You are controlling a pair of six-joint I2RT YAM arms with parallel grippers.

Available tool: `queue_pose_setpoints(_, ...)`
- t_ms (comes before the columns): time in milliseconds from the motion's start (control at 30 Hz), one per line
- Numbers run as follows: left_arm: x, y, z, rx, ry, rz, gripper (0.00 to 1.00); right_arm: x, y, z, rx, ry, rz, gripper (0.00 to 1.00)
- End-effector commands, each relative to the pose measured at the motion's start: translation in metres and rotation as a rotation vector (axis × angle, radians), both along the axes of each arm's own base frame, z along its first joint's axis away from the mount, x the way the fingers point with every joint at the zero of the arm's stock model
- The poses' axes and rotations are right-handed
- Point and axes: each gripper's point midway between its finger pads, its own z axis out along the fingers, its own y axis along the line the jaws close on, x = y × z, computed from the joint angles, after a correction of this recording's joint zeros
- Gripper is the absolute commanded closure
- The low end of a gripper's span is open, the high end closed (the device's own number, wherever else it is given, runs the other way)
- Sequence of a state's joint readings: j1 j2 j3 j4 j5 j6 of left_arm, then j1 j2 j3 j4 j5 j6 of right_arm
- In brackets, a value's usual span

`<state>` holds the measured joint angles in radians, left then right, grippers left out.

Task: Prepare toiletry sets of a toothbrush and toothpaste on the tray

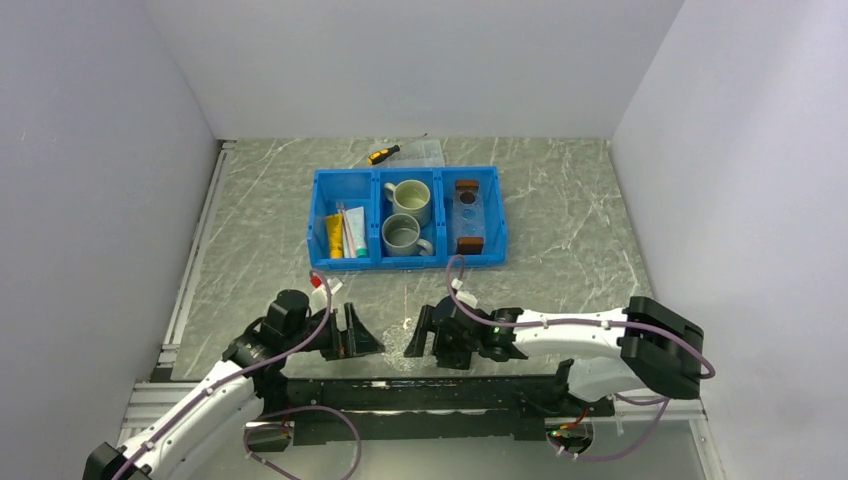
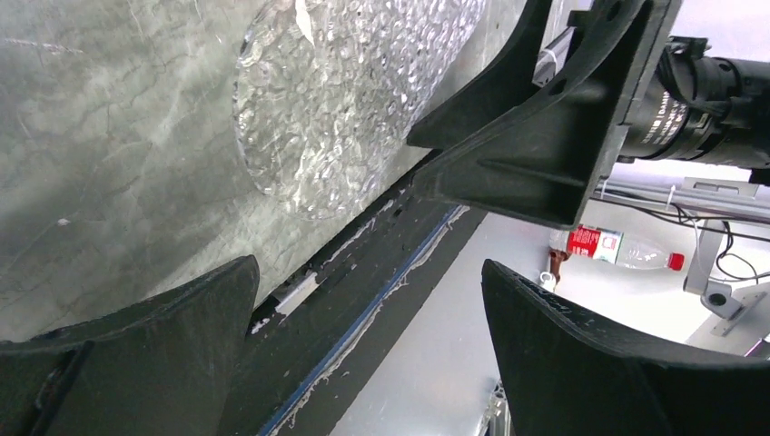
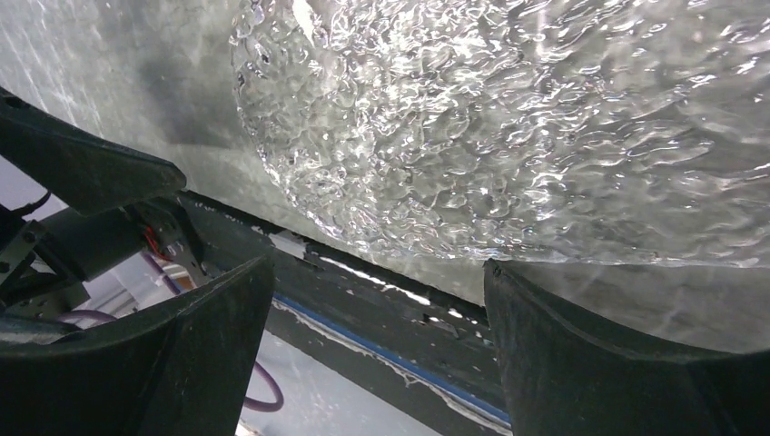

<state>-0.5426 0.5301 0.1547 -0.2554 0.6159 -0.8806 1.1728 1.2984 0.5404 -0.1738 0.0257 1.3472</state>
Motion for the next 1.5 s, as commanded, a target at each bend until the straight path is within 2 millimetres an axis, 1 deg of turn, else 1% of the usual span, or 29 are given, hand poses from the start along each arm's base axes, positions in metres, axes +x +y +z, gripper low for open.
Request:
queue_pose_setpoints(0, 0.010, 0.004, 0.012, 0.034, -0.062, 0.032, 0.01, 0.014, 0.012, 0.000, -0.017, -0.040, -0.053, 0.12)
queue_pose_setpoints(300, 0.011, 0.011, 0.015, 0.063, -0.081, 0.062, 0.01, 0.031, 0.029, -0.005, -0.031, -0.068, -0.106, 0.12)
queue_pose_setpoints(467, 0.014, 0.016, 0.021, 0.081, -0.097, 0.097, 0.01, 0.039, 0.046, -0.007, -0.052, -0.086, -0.074, 0.12)
queue_pose_setpoints(600, 0.019, 0.021, 0.026, 0.099, -0.118, 0.138, 0.01, 0.043, 0.062, -0.003, -0.061, -0.094, -0.032, 0.12)
queue_pose_setpoints(700, 0.024, 0.024, 0.032, 0.106, -0.140, 0.164, 0.01, 0.044, 0.060, 0.004, -0.066, -0.112, -0.021, 0.12)
queue_pose_setpoints(767, 0.026, 0.026, 0.034, 0.116, -0.149, 0.173, 0.01, 0.044, 0.053, 0.012, -0.080, -0.130, -0.016, 0.12)
queue_pose_setpoints(867, 0.030, 0.026, 0.040, 0.123, -0.166, 0.184, 0.01, 0.044, 0.037, 0.025, -0.120, -0.163, -0.009, 0.12)
queue_pose_setpoints(933, 0.033, 0.026, 0.044, 0.124, -0.175, 0.185, 0.01, 0.045, 0.021, 0.034, -0.143, -0.191, -0.022, 0.12)
queue_pose_setpoints(1000, 0.036, 0.024, 0.045, 0.123, -0.180, 0.184, 0.01, 0.048, -0.001, 0.041, -0.178, -0.221, -0.048, 0.12)
queue_pose_setpoints(1100, 0.040, 0.022, 0.044, 0.132, -0.182, 0.174, 0.01, 0.055, -0.040, 0.048, -0.236, -0.260, -0.104, 0.12)
queue_pose_setpoints(1200, 0.043, 0.018, 0.040, 0.147, -0.182, 0.151, 0.01, 0.061, -0.076, 0.050, -0.290, -0.274, -0.143, 0.12)
queue_pose_setpoints(1233, 0.045, 0.017, 0.037, 0.154, -0.177, 0.145, 0.01, 0.063, -0.093, 0.048, -0.313, -0.271, -0.163, 0.12)
queue_pose_setpoints(1267, 0.047, 0.016, 0.036, 0.156, -0.178, 0.143, 0.01, 0.065, -0.105, 0.045, -0.330, -0.266, -0.173, 0.12)
queue_pose_setpoints(1333, 0.051, 0.015, 0.033, 0.164, -0.181, 0.140, 0.01, 0.069, -0.122, 0.041, -0.336, -0.258, -0.186, 0.12)
queue_pose_setpoints(1467, 0.060, 0.016, 0.026, 0.198, -0.176, 0.136, 0.01, 0.077, -0.144, 0.034, -0.345, -0.258, -0.198, 0.11)
